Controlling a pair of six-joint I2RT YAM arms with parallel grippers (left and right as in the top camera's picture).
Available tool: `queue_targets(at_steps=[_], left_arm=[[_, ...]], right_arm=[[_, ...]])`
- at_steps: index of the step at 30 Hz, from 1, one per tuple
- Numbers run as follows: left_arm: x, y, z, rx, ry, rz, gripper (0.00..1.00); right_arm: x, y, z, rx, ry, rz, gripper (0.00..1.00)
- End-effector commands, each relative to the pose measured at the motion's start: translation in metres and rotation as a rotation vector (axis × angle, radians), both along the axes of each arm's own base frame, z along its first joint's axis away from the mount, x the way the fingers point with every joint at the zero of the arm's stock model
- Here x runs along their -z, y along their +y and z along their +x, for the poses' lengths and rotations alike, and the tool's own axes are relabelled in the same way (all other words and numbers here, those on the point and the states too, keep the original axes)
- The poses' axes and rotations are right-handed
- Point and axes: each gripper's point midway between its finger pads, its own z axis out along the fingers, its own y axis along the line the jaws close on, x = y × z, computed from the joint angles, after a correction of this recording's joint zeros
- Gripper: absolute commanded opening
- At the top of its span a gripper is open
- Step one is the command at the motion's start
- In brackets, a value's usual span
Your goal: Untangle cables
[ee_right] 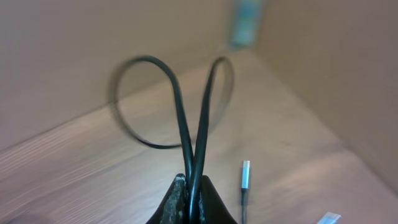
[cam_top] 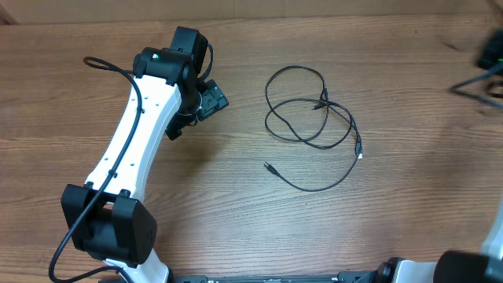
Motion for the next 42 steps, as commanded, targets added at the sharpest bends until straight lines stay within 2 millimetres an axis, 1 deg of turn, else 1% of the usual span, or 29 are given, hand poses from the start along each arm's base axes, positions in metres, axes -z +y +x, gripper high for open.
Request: queue_targets(at_steps=[1, 2, 3, 4, 6, 8, 12, 14, 16, 18, 19, 21, 22, 23, 24, 25, 26, 28, 31, 34, 36, 37, 38, 40, 42], left_arm=[[0.003, 0.001, 0.001, 0.005, 0.004, 0.011, 1.00], [0.003, 0.001, 0.001, 0.005, 0.004, 0.011, 1.00], [0.003, 0.001, 0.001, 0.005, 0.004, 0.011, 1.00], [0.003, 0.001, 0.001, 0.005, 0.004, 0.011, 1.00], [0.003, 0.001, 0.001, 0.005, 0.004, 0.011, 1.00], [0.003, 0.001, 0.001, 0.005, 0.004, 0.011, 1.00], [0.003, 0.001, 0.001, 0.005, 0.004, 0.011, 1.00], [0.003, 0.001, 0.001, 0.005, 0.004, 0.011, 0.99], [0.003, 0.001, 0.001, 0.005, 0.004, 0.011, 1.00], [0.003, 0.001, 0.001, 0.005, 0.004, 0.011, 1.00], [0.003, 0.001, 0.001, 0.005, 0.004, 0.011, 1.00], [0.003, 0.001, 0.001, 0.005, 0.004, 0.011, 1.00], [0.003, 0.001, 0.001, 0.005, 0.004, 0.011, 1.00], [0.003, 0.001, 0.001, 0.005, 0.004, 0.011, 1.00], [0.003, 0.001, 0.001, 0.005, 0.004, 0.011, 1.00], [0.003, 0.001, 0.001, 0.005, 0.004, 0.011, 0.99], [0.003, 0.001, 0.001, 0.005, 0.004, 0.011, 0.99], [0.003, 0.001, 0.001, 0.005, 0.004, 0.011, 1.00], [0.003, 0.001, 0.001, 0.005, 0.004, 0.011, 1.00], [0.003, 0.001, 0.001, 0.005, 0.004, 0.011, 0.99], [0.003, 0.001, 0.001, 0.005, 0.004, 0.011, 0.99], [0.003, 0.001, 0.001, 0.005, 0.004, 0.011, 1.00], [0.003, 0.001, 0.001, 0.005, 0.004, 0.011, 1.00], [0.003, 0.001, 0.001, 0.005, 0.004, 0.011, 0.99], [0.003, 0.001, 0.001, 0.005, 0.004, 0.011, 0.99]], right_arm=[[0.014, -0.076, -0.031, 0.180, 0.034, -0.016, 0.04], [0.025, -0.100, -0.043, 0.230, 0.061, -0.011, 0.04], [0.034, -0.116, -0.051, 0.268, 0.079, 0.002, 0.04], [0.048, -0.135, -0.062, 0.311, 0.105, 0.021, 0.04], [0.075, -0.163, -0.078, 0.375, 0.154, 0.061, 0.04], [0.104, -0.183, -0.090, 0.418, 0.201, 0.103, 0.04], [0.156, -0.212, -0.107, 0.477, 0.282, 0.176, 0.04], [0.176, -0.221, -0.113, 0.495, 0.307, 0.201, 0.04], [0.191, -0.229, -0.117, 0.515, 0.317, 0.221, 0.04], [0.197, -0.235, -0.119, 0.537, 0.308, 0.230, 0.08], [0.198, -0.237, -0.120, 0.552, 0.297, 0.236, 0.11], [0.197, -0.238, -0.117, 0.571, 0.260, 0.261, 0.35], [0.195, -0.237, -0.113, 0.569, 0.232, 0.279, 0.55], [0.193, -0.235, -0.107, 0.560, 0.196, 0.306, 0.81], [0.190, -0.232, -0.101, 0.558, 0.157, 0.340, 0.99], [0.187, -0.229, -0.098, 0.560, 0.126, 0.370, 1.00], [0.178, -0.221, -0.089, 0.549, 0.068, 0.423, 1.00], [0.164, -0.209, -0.079, 0.533, 0.010, 0.471, 1.00], [0.136, -0.187, -0.063, 0.493, -0.071, 0.522, 1.00], [0.105, -0.156, -0.046, 0.420, -0.123, 0.548, 1.00], [0.085, -0.129, -0.033, 0.349, -0.141, 0.547, 1.00], [0.072, -0.105, -0.024, 0.293, -0.142, 0.544, 1.00], [0.066, -0.089, -0.018, 0.261, -0.135, 0.544, 1.00], [0.060, -0.058, -0.009, 0.203, -0.108, 0.554, 1.00], [0.061, -0.023, -0.003, 0.144, -0.059, 0.575, 1.00]])
